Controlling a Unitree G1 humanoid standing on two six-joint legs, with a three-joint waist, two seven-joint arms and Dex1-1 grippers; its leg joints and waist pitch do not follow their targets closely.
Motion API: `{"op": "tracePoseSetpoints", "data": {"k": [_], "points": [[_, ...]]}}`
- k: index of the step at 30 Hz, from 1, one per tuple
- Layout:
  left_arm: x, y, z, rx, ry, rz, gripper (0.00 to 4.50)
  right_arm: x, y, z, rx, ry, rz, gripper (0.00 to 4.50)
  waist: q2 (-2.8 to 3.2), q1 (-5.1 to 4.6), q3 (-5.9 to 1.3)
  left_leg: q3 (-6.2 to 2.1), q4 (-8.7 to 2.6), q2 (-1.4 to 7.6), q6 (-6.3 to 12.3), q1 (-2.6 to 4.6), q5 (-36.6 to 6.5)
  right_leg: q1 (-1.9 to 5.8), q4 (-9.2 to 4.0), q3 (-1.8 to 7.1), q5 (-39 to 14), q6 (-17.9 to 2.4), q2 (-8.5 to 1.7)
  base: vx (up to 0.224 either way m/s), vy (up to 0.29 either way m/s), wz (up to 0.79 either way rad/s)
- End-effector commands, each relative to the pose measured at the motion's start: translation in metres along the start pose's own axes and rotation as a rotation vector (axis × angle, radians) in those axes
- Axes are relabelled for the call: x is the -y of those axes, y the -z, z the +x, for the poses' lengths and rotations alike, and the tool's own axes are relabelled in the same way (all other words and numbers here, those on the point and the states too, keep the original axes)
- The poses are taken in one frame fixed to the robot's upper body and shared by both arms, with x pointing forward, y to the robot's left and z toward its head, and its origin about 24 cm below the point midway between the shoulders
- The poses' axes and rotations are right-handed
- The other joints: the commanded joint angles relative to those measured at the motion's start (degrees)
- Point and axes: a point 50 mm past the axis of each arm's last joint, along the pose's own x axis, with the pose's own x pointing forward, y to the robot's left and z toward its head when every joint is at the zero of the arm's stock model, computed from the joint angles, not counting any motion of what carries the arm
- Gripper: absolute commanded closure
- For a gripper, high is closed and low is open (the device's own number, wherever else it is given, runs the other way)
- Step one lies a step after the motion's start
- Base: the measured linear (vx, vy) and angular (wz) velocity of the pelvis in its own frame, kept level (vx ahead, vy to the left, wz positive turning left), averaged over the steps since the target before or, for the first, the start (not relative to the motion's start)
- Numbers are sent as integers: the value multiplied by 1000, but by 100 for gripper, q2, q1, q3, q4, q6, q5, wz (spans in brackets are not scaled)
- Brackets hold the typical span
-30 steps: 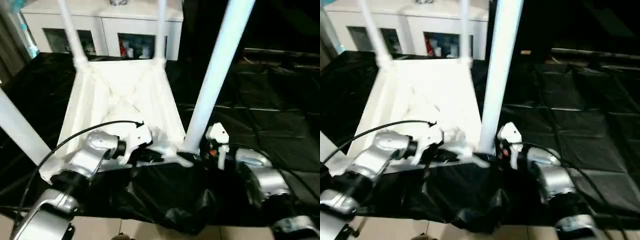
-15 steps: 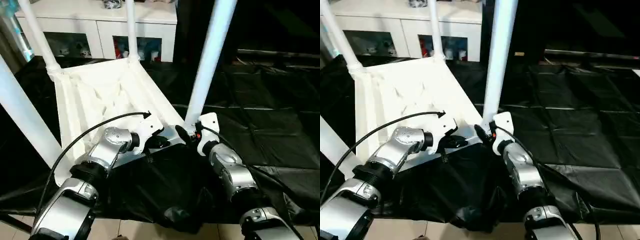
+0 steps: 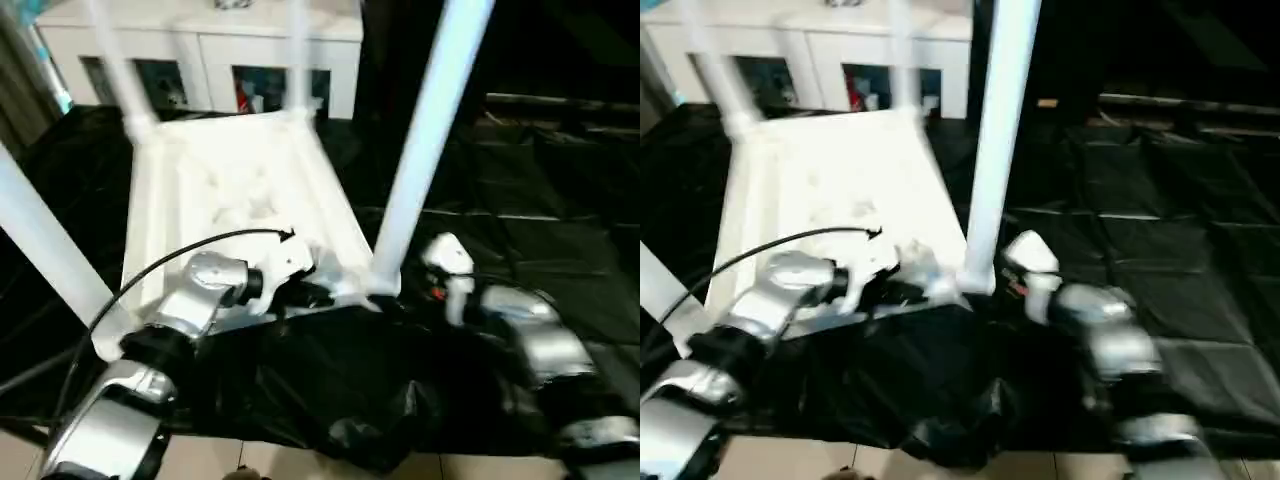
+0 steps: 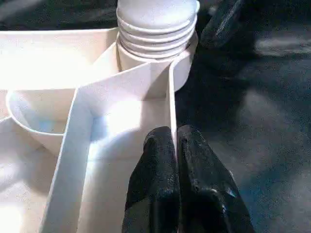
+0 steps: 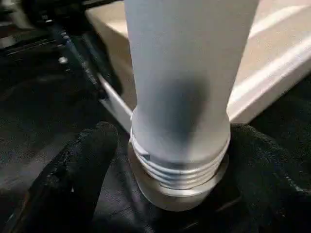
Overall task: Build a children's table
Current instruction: Rotate leg to tighten
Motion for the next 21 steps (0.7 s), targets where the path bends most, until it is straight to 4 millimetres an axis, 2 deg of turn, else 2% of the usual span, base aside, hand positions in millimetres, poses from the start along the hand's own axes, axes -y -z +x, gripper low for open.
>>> {"op": "tracePoseSetpoints", "data": {"k": [1,7,13,17,21], "points": [[6,-3,5,38,49,4,450,-8,-6,9,16,-96,-12,66,-79,3,-346,-140,-328,335,539,51,-714,257,-425,365,-855,-1092,-587,0,0,0],[9,-1,4,37,73,0,450,-11,-6,9,20,-133,9,102,-75,15,-347,-144,-338,340,460,62,-735,257,-428,370,-919,-1106,-593,0,0,0],[10,-1,3,35,80,-2,450,-13,-3,9,18,-163,31,158,-80,30,-349,-144,-334,340,453,55,-712,261,-420,366,-880,-1101,-596,0,0,0],[9,0,3,32,71,-1,450,-15,0,9,6,-158,34,171,-76,33,-351,-143,-332,338,444,61,-702,257,-424,368,-903,-1084,-595,0,0,0],[2,1,6,8,-21,5,450,-10,10,15,-30,-18,42,176,-74,13,-336,-149,-342,330,390,66,-743,240,-447,370,-1026,-1049,-597,0,0,0]]}}
